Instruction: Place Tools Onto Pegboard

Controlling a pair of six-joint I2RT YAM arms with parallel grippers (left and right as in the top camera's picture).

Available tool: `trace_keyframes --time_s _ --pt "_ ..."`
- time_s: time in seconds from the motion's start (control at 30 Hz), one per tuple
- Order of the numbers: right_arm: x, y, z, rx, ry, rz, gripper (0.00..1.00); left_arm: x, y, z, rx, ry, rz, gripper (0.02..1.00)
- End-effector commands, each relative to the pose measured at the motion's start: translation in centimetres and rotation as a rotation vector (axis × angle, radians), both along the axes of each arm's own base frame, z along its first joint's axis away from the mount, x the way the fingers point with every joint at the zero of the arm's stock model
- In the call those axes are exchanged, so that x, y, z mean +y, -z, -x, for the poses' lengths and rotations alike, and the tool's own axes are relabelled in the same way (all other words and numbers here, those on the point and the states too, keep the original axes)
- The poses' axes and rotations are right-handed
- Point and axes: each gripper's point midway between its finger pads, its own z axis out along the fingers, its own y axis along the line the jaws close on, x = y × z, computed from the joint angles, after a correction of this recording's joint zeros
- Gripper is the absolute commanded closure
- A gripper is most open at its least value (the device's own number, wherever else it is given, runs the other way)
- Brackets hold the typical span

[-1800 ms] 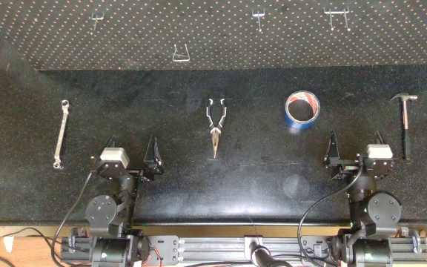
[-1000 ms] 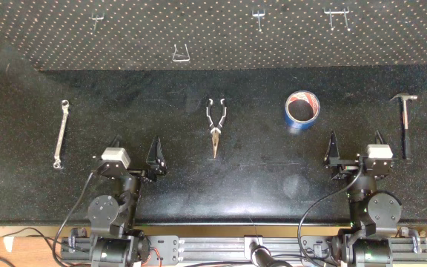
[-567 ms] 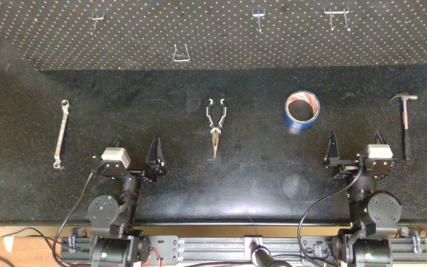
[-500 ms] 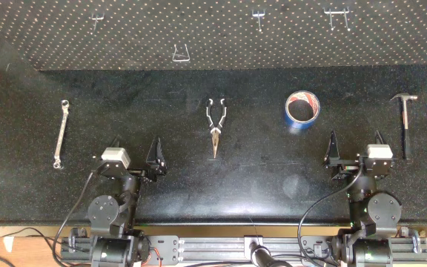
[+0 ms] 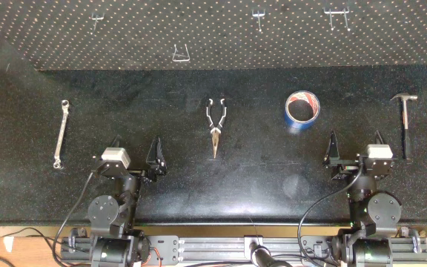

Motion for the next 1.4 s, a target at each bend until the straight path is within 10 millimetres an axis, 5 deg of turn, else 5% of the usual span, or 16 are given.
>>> trace_keyframes --time_s 0.03,0.27,0.33,0.43,0.5,0.6,0.67,0.8,0.93,1.07,1.27,1.33,1.37,1.4 --pt "-0.2 0.1 0.0 0.003 0.013 -0.008 0.031 0.2 0.2 0.0 0.006 -0.012 0.015 0.02" --pt "-0.2 0.1 0.0 0.003 0.013 -0.008 0.031 -0.6 0.1 0.1 0.003 0.031 0.018 0.023" --pt "-0.2 0.1 0.0 0.003 0.013 -0.008 0.031 -0.3 -0.9 -0.1 -0.019 0.03 -0.152 0.023" --pt "-0.2 0.1 0.0 0.003 0.013 -0.008 0.031 6.5 -2.7 -0.8 0.387 -0.158 -0.298 0.023" --pt "-0.2 0.1 0.0 0.003 0.013 -0.008 0.031 14.9 -3.1 0.3 0.792 -0.314 -0.445 0.023" --pt "-0.2 0.1 0.0 0.003 0.013 -0.008 0.031 24.0 -1.2 1.5 1.21 -0.335 -0.358 0.023" --pt "-0.2 0.1 0.0 0.003 0.013 -0.008 0.031 26.3 1.2 0.6 1.318 -0.235 -0.357 0.023" --pt "-0.2 0.1 0.0 0.003 0.013 -0.008 0.031 26.8 9.3 -1.5 1.429 -0.074 -0.259 0.023" --pt "-0.2 0.1 0.0 0.003 0.013 -0.008 0.031 25.9 13.9 -2.8 1.514 0.027 -0.312 0.02" --pt "-0.2 0.1 0.0 0.003 0.013 -0.008 0.029 26.0 15.1 -3.6 1.497 -0.01 -0.264 0.023" --pt "-0.2 0.1 0.0 0.003 0.013 -0.008 0.031 23.7 16.0 -4.2 1.416 0.065 -0.066 0.018" --pt "-0.2 0.1 0.0 0.003 0.013 -0.008 0.031 23.5 16.1 -4.0 1.427 0.073 -0.059 0.167" --pt "-0.2 0.2 0.0 0.003 0.013 -0.008 0.031 23.2 16.3 -3.7 1.441 0.082 -0.048 0.487" --pt "-0.2 0.1 0.0 0.003 0.013 -0.008 0.031 23.0 16.6 -3.5 1.453 0.089 -0.039 0.932"
